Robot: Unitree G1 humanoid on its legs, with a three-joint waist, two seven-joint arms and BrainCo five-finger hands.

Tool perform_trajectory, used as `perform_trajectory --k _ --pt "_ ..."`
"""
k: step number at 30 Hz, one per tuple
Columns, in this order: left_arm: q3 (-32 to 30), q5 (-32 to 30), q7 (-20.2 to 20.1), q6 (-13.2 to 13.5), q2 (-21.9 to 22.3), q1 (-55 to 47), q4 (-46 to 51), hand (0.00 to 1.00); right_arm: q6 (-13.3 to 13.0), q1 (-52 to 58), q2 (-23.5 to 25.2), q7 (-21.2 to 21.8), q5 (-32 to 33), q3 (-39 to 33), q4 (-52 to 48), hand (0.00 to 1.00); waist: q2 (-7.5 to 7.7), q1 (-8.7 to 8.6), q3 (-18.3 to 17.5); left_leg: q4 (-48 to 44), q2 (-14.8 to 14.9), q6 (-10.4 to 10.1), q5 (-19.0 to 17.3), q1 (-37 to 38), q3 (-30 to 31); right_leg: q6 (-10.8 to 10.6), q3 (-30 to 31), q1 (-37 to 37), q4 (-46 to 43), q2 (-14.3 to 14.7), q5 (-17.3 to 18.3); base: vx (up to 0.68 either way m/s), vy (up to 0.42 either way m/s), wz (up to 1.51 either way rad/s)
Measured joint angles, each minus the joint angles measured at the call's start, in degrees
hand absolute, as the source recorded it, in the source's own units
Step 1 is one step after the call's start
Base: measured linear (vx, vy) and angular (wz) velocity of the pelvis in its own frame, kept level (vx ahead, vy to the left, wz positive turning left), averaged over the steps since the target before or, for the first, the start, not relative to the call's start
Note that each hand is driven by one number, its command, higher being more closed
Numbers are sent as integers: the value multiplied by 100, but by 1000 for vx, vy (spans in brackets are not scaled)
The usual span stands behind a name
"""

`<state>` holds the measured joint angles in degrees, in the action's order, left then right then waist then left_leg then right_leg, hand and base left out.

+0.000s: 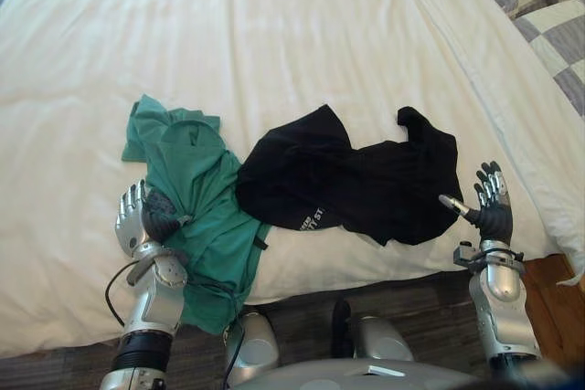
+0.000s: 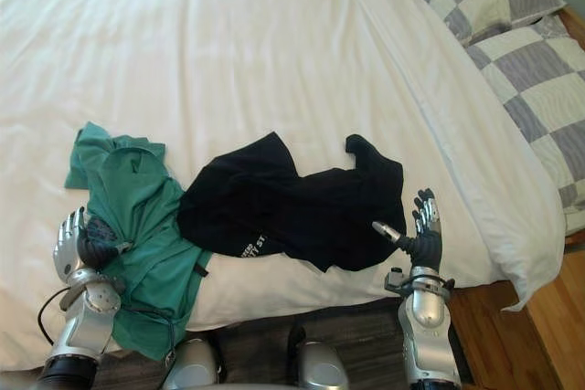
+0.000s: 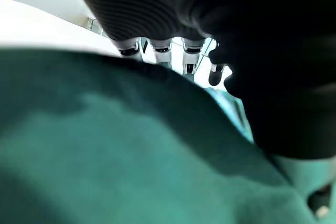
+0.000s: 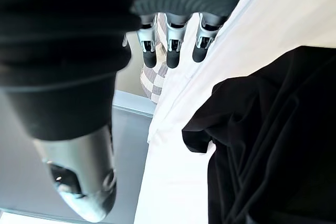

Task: Tidy the bed and pick cloth on bed and put in laundry

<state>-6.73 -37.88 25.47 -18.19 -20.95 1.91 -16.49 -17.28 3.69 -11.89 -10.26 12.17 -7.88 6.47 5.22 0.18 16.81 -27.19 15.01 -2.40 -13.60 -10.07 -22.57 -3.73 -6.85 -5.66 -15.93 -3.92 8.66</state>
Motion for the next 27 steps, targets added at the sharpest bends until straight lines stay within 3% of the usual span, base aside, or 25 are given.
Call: perform_trajectory --k 3,9,12,17,23,27 --pt "-1 -632 -405 -162 -244 127 -91 100 2 -155 0 91 -14 31 0 0 26 54 95 1 0 1 -1 8 -45 -6 45 -26 -7 -1 -4 5 18 -6" --pt "248 -1561 -978 -95 -538 415 -417 100 69 -564 -35 262 -256 347 16 0 39 68 240 -2 3 3 -1 -48 -61 -7 76 -97 -8 3 -13 2 2 -3" --pt "484 -1736 -1207 -95 -685 575 -545 100 192 -936 -48 337 -353 584 194 0 59 98 330 -26 27 3 -2 -111 -56 8 78 -149 3 25 -43 0 0 0" --pt "997 -2282 -1671 -243 -809 1069 -564 100 561 -1633 -64 350 -578 1048 562 0 64 301 505 -100 109 26 2 -299 -22 22 70 -216 91 98 -124 -14 3 3" --pt "1593 -2345 -2045 -182 -943 1634 -714 100 897 -2409 -40 351 -802 1395 1135 0 77 401 558 -20 85 119 139 -500 -38 15 76 -399 189 61 -296 -41 23 4" --pt "1693 -2107 -2185 -71 -991 1872 -878 100 1224 -2606 14 340 -1563 1609 1401 0 106 412 573 21 82 132 198 -516 -44 13 104 -389 287 73 -387 -50 20 0"
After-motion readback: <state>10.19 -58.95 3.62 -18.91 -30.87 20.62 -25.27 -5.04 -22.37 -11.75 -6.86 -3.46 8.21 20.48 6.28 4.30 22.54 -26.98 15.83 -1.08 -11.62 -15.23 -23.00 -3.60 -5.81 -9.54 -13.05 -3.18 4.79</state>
